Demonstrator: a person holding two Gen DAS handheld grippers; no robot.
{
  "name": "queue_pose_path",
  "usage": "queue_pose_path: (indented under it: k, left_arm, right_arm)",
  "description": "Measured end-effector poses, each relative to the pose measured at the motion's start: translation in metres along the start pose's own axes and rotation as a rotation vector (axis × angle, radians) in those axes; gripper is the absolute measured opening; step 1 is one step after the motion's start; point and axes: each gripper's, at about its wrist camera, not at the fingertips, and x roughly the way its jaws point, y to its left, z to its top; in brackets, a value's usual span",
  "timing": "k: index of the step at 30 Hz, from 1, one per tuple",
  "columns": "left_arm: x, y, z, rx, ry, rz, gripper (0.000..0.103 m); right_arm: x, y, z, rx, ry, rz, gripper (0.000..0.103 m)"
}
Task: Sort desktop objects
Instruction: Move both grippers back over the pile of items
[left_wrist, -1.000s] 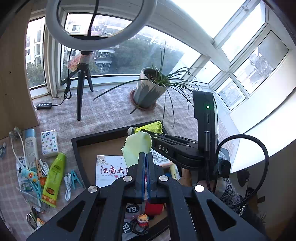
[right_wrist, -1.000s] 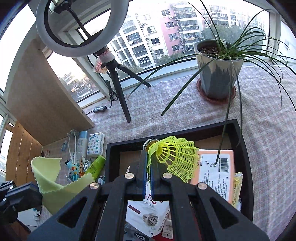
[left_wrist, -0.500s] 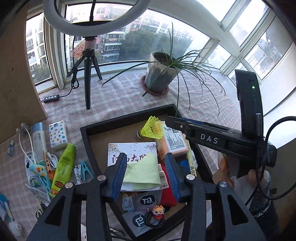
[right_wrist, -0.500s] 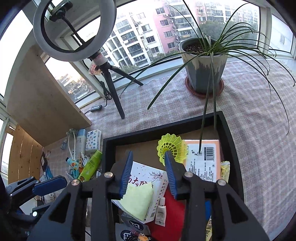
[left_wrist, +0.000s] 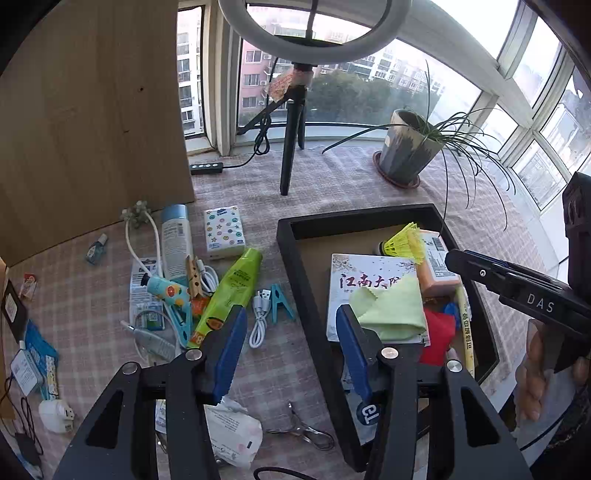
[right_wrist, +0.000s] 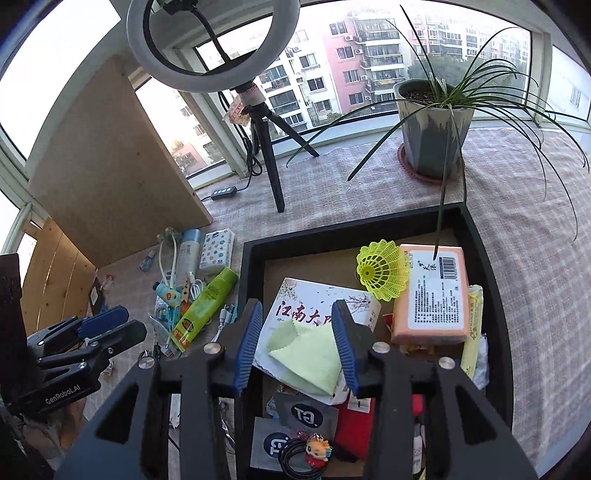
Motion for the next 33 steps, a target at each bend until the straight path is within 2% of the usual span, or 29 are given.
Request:
queue_pose_path:
  k: [5,8,11,15,19,26,30,33]
  left_arm:
    - [-0.016,0.023,-0.021,-0.038,-0.031,0.076,0.049]
    - [-0.028,0.034,-0.033,-0.066,-0.055,0.092,0.05]
    - [-0.036,0.044,-0.047,-0.088,-0.06,0.126,0.057]
    - [-0.052,0.068,-0.074,-0.156,-0.07,0.177,0.068]
    - [-0.063,0.099,-0.107,-0.269,-0.04,0.23,0.071]
    - [-0.075,0.139,-0.171,-0.432,-0.01,0.289,0.071]
    - [-0.069,0.156,-0.191,-0.42,0.04,0.351,0.071]
    - [-0.065,0.168,-0.203,-0.398,0.065,0.342,0.071]
  right_arm:
    - [-0.004,0.021,-0.013,-0.036,-0.006,0.023,0.039]
    - [-0.008,0.034,-0.02,-0.066,-0.012,0.029,0.04]
    - [-0.007,0.045,-0.031,-0.098,-0.013,0.022,0.047]
    - [-0.003,0.053,-0.052,-0.12,0.003,0.025,0.048]
    - [0.007,0.059,-0.071,-0.121,0.047,0.053,0.048]
    - [0.018,0.079,-0.111,-0.198,0.073,0.012,0.048]
    - [0.018,0.093,-0.13,-0.186,0.085,0.021,0.048]
    - [0.016,0.11,-0.145,-0.194,0.072,-0.003,0.048]
